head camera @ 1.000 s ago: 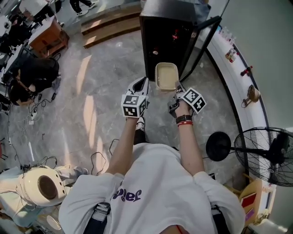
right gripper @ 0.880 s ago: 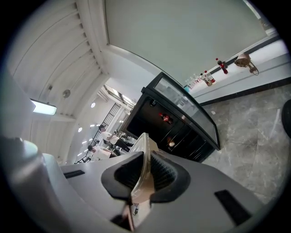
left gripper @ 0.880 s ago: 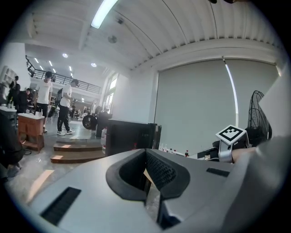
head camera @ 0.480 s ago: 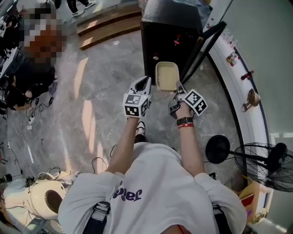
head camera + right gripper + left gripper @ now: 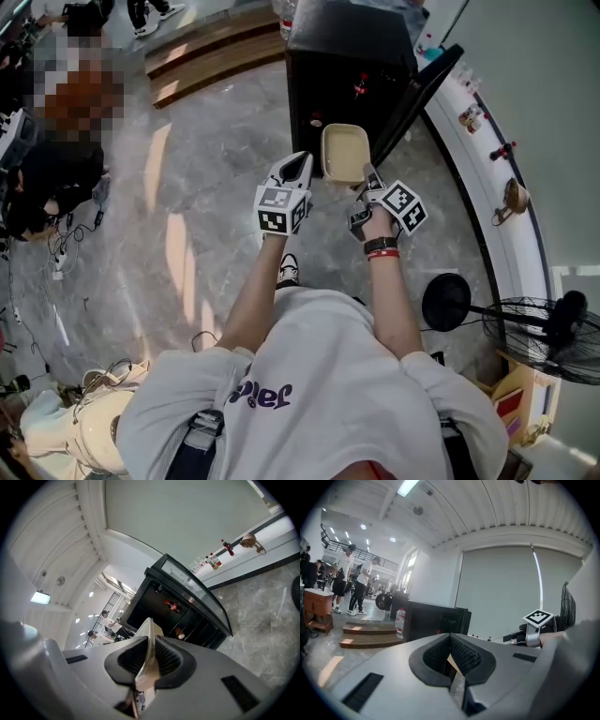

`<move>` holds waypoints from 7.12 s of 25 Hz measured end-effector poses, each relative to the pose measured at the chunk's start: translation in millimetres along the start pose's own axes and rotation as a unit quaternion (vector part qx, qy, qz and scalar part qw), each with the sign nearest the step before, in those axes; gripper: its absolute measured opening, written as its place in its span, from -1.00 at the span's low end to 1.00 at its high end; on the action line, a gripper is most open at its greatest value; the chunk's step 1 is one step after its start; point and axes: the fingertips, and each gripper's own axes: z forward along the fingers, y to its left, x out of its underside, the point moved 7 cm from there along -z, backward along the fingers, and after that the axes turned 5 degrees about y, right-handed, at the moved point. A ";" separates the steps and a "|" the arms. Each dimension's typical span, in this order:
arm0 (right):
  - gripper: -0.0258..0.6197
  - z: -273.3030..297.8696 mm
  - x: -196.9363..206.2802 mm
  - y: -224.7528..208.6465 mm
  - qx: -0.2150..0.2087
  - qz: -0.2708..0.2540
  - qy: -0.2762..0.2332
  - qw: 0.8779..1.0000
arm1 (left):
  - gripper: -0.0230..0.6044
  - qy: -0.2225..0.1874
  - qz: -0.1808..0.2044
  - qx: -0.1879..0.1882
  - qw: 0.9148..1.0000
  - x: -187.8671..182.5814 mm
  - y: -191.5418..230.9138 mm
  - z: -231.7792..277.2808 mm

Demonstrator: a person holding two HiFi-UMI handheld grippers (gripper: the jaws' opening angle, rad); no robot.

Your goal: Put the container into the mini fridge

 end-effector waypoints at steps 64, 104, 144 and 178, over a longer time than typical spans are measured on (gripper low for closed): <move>-0.74 255.6 -34.8 -63.4 0.029 0.014 -0.030 0.999 | -0.86 0.023 -0.036 0.050 0.998 57.1 156.6 189.2; -0.74 370.7 -70.0 -136.9 0.028 0.002 -0.036 0.999 | -0.86 0.036 -0.029 0.057 0.997 112.1 173.5 269.9; -0.74 492.3 -113.5 -156.5 0.015 -0.023 -0.069 0.997 | -0.86 0.048 -0.019 0.056 0.997 149.5 189.3 279.4; -0.50 522.5 -114.9 -173.7 0.069 -0.075 -0.067 0.993 | -0.86 0.060 -0.046 0.029 0.997 162.0 212.9 270.3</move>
